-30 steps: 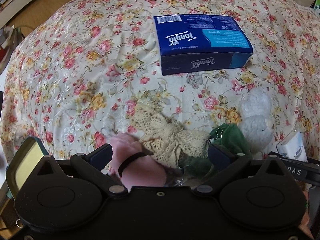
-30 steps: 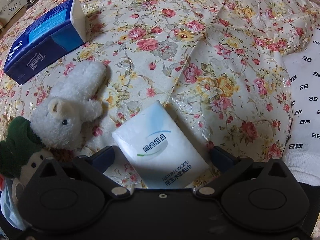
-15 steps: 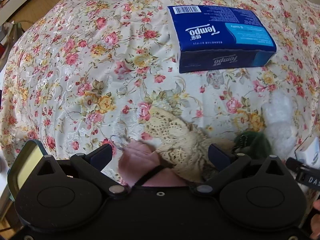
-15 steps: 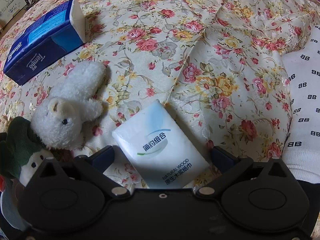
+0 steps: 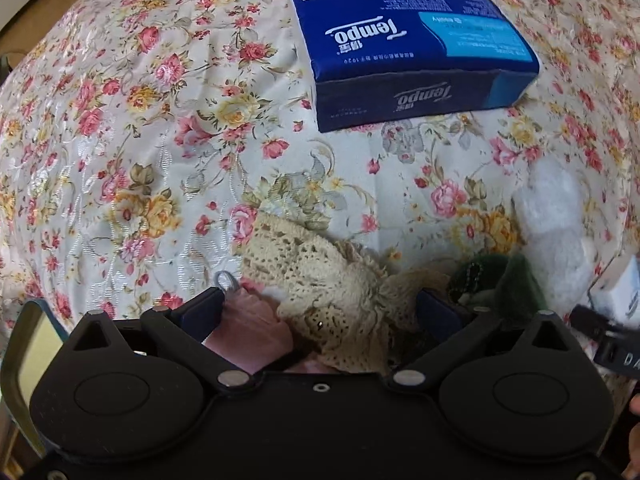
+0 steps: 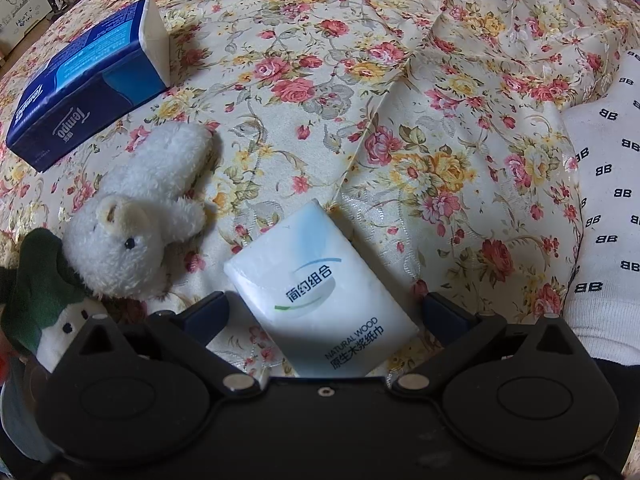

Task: Organize soft objects
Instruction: 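Grasp the pink sock with the left tool while the right tool grasps the white tissue pack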

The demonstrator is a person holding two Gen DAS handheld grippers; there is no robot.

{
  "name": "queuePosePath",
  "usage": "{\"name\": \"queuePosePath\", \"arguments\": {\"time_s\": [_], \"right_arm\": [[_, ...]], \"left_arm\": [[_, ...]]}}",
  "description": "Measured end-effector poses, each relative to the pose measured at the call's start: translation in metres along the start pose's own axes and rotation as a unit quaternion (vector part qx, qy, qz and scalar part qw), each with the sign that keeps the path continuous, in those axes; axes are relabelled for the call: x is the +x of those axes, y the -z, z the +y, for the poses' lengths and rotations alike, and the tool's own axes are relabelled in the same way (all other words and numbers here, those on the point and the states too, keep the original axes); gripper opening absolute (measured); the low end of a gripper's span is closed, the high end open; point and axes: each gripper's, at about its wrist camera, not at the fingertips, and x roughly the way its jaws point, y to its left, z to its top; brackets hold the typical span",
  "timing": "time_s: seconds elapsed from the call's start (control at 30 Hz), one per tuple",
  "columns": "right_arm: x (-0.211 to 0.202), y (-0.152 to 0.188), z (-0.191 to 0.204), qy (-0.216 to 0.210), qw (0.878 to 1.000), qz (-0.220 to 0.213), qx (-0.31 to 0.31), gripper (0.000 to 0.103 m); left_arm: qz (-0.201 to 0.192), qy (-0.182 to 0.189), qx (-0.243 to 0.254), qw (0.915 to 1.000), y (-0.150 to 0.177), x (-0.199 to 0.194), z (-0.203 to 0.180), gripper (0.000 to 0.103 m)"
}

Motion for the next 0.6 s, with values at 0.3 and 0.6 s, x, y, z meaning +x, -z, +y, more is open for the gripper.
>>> {"name": "queuePosePath", "arguments": {"time_s": [0.3, 0.6], "right_arm": [[-0.002, 0.002, 0.0, -0.005, 1.0, -0.007, -0.007, 0.103], [-0.024, 0.008, -0.005, -0.023, 0.999, -0.04, -0.023, 0.062]], "left_arm": [[-0.016, 0.024, -0.016, 0.9995, -0.01, -0.005, -0.001, 0.059], [-0.015, 0.031, -0.036, 0.9988, -0.015, -0.011, 0.005, 0.051]]}}
